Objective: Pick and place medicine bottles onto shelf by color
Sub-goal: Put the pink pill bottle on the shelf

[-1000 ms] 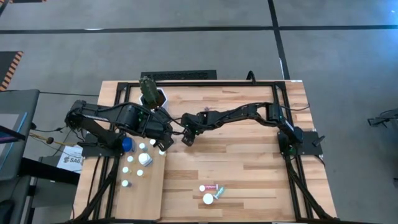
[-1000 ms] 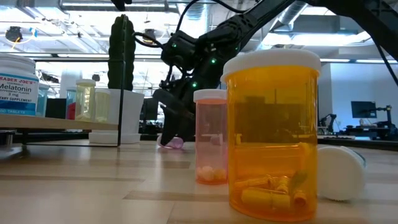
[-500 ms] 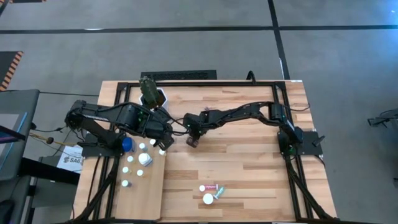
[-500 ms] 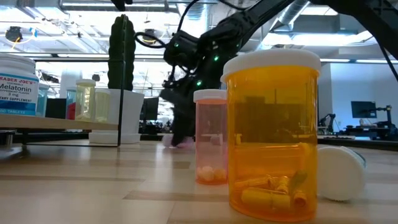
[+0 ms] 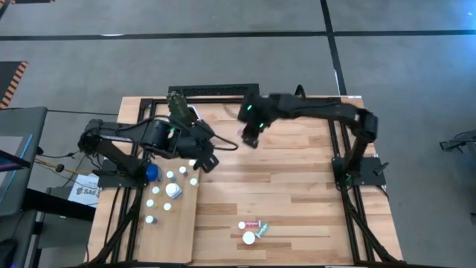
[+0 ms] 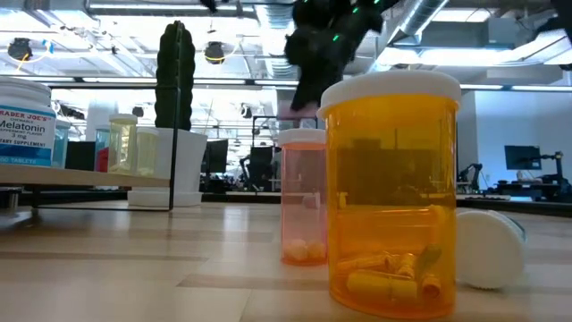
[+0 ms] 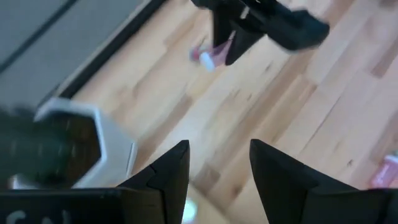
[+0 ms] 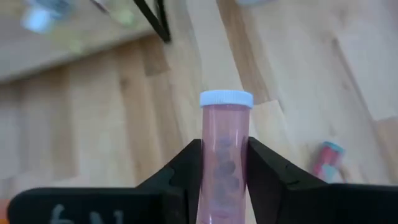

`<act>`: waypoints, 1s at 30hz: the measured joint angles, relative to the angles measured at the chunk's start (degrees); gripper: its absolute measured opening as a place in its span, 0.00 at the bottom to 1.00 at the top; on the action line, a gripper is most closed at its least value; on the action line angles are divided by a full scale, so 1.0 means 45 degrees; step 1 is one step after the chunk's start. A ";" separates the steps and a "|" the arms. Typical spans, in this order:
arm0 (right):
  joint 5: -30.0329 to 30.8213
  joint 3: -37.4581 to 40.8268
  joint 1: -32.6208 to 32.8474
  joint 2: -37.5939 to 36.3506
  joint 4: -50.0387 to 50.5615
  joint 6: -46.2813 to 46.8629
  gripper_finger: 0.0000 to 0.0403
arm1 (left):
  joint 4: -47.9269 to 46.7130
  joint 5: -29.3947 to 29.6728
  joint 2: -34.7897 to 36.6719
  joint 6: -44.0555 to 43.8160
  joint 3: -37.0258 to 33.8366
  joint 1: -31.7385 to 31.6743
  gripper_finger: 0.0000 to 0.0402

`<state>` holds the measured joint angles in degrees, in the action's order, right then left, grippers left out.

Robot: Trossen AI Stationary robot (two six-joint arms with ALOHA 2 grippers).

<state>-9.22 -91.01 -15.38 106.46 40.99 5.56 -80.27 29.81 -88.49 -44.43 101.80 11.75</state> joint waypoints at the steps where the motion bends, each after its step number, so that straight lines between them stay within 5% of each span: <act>1: -0.0455 -0.0010 -0.0236 -0.0364 0.0193 -0.0211 0.30 | 0.0438 0.0085 0.0000 0.0581 0.0000 -0.0126 0.39; 8: -0.2860 -0.0017 -0.1456 -0.2510 0.1166 -0.1236 0.30 | 0.4547 0.0571 0.0000 0.6287 0.0000 -0.0956 0.39; 15: -0.3809 -0.0022 -0.1713 -0.4094 0.1189 -0.1382 0.31 | 0.9514 -0.0169 0.0000 1.1206 0.0000 -0.1631 0.39; 19: -0.3986 -0.0022 -0.1669 -0.4915 0.1191 -0.1227 0.31 | 1.0947 -0.1250 0.0000 1.2128 0.0000 -0.1807 0.40; 30: -0.4028 -0.0034 -0.0559 -0.6150 0.1152 0.0122 0.30 | 1.1616 -0.1452 -0.0893 1.2868 -0.0005 -0.1802 0.63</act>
<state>-27.35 -91.17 -17.90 78.78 46.17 6.11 -28.00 23.28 -92.51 13.47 101.78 3.64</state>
